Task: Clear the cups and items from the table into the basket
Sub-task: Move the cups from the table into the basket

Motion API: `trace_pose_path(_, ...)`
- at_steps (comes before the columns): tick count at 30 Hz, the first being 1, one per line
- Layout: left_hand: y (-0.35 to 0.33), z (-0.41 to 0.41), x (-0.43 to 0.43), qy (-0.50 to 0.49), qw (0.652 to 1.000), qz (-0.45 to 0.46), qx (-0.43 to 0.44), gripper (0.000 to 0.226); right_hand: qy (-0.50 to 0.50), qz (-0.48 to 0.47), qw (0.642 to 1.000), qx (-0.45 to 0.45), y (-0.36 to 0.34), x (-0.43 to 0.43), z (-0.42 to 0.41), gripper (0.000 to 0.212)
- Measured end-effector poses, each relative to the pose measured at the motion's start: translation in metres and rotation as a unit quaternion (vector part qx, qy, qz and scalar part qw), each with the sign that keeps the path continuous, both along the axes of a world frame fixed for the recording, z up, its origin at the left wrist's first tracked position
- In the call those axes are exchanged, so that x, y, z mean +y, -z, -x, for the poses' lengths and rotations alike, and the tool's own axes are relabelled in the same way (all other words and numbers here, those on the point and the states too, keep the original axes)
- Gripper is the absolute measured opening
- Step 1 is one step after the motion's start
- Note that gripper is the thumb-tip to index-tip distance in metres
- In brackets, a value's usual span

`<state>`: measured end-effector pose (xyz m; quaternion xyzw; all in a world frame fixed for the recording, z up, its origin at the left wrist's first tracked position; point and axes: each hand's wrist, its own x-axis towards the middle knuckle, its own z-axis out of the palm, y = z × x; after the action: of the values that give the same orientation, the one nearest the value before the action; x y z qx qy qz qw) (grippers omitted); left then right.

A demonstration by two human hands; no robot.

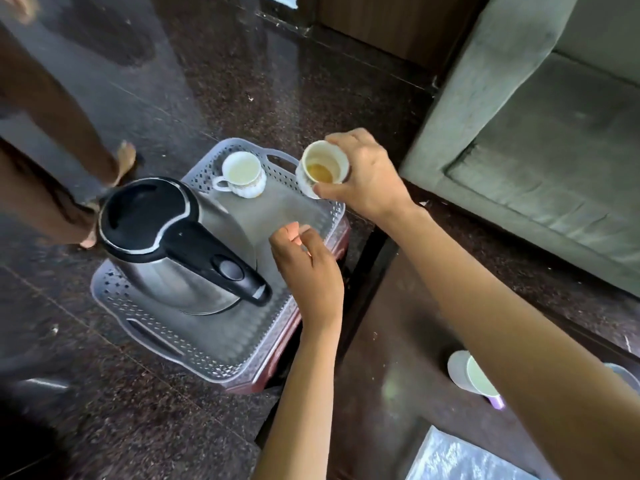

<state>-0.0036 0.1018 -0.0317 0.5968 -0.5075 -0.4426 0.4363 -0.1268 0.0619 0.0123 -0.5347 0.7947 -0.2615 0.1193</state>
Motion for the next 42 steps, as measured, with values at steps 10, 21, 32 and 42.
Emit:
trace_pose_path(10, 0.017, -0.008, -0.022, 0.000, 0.999, -0.048, 0.008, 0.022, -0.114, -0.142, 0.969, 0.166, 0.056, -0.064, -0.033, 0.064)
trace_pose_path(21, 0.018, -0.009, -0.020, 0.009, 0.999, -0.051, 0.000, 0.023, -0.106, -0.140, 0.978, 0.116, 0.067, -0.068, -0.033, 0.074)
trace_pose_path(32, -0.008, 0.015, 0.020, 0.070, 0.997, -0.022, -0.007, 0.019, 0.066, 0.032, 0.997, -0.002, 0.040, 0.044, 0.027, 0.054)
trace_pose_path(42, 0.001, 0.039, 0.103, 0.204, 0.978, -0.011, -0.037, 0.014, 0.171, -0.136, 0.975, -0.044, 0.061, 0.214, 0.068, 0.061)
